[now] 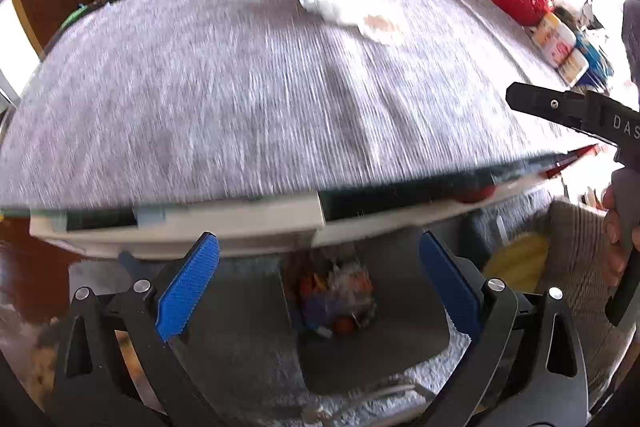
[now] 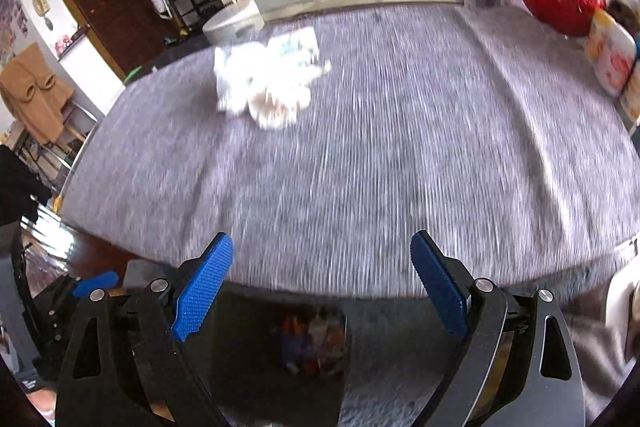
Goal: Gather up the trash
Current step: 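Reach the right tool to the crumpled white tissue and grasp it, then grasp the white plastic bag with the left tool while the right tool holds the tissue, then lower both tools into the bin and release the tissue and bag, then reach the left tool to the green-and-white packet and grasp it, then grasp the red plastic cup with the right tool while the left tool holds the packet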
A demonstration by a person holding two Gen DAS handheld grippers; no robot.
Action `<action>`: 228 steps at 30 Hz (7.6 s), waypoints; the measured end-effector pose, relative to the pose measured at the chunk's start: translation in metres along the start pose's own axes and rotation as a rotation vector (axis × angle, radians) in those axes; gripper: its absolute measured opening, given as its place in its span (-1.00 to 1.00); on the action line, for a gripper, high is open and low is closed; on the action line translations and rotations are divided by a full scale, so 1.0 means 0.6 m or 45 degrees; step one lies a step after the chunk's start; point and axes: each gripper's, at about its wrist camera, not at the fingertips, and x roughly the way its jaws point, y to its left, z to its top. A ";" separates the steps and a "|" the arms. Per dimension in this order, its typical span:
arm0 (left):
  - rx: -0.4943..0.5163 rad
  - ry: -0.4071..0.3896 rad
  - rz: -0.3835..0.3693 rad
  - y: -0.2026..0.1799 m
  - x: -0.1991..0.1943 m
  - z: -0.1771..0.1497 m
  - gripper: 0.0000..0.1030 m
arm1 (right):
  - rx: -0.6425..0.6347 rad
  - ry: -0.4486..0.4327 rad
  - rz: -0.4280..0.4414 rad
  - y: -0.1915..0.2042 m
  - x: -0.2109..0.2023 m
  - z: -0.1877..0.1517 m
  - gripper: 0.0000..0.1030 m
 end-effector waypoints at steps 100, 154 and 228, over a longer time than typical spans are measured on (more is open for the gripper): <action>0.065 0.037 -0.178 -0.069 -0.020 -0.172 -0.92 | -0.123 0.178 0.110 0.051 -0.009 -0.223 -0.76; 0.013 -0.061 -0.082 -0.016 -0.063 -0.006 0.84 | 0.013 0.052 0.047 0.002 -0.027 -0.037 0.93; 0.065 -0.200 0.019 0.184 0.036 0.328 -0.83 | 0.110 0.035 -0.016 0.098 0.289 0.302 0.65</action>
